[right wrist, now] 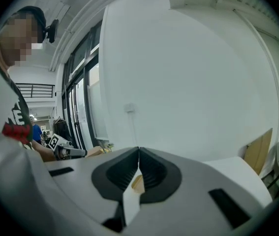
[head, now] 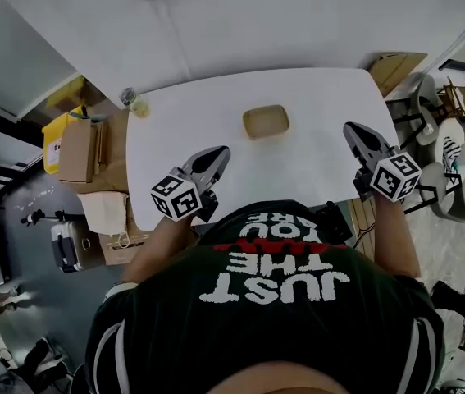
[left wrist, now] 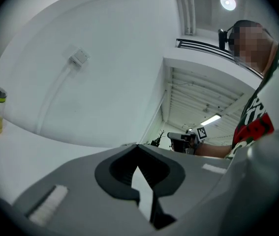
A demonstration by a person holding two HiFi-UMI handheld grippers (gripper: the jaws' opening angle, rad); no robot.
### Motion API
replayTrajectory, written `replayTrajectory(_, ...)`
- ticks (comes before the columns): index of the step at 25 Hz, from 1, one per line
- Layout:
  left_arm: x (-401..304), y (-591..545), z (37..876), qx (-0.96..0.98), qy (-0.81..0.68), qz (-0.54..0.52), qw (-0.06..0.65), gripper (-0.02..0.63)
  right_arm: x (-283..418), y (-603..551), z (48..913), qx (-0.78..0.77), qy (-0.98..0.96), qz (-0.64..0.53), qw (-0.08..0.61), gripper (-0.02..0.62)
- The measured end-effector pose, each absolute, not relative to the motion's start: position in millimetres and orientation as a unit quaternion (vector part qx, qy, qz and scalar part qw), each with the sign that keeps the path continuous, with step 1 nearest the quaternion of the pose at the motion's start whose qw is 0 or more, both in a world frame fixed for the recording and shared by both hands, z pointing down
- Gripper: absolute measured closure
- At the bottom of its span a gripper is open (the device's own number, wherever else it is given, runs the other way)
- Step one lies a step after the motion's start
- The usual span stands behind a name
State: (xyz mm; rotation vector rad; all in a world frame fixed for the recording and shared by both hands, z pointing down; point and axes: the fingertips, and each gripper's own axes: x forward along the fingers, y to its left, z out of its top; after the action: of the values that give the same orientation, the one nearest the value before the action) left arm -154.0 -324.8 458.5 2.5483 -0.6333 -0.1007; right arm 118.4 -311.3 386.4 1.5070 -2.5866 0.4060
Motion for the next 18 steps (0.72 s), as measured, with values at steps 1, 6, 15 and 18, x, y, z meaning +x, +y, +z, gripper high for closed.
replayTrajectory(1,-152,-328,461,0.937,-0.235,-0.035,0.255,0.6,120,-318,388,0.496,-0.856,0.134,0.059,0.589)
replayTrajectory(6,-135,-342,474,0.931,-0.261,-0.022,0.255,0.6,125,-348,399,0.46,-0.876,0.13,0.06,0.589)
replayTrajectory(15,-65,-361,504,0.891,-0.354,0.002,0.284,0.598,170,-394,420,0.352,-0.924,0.128,0.081,0.589)
replayTrajectory(18,-63,-370,524,0.87,-0.37,-0.002,0.324,0.598,166,-407,425,0.331,-0.931,0.126,0.093,0.589)
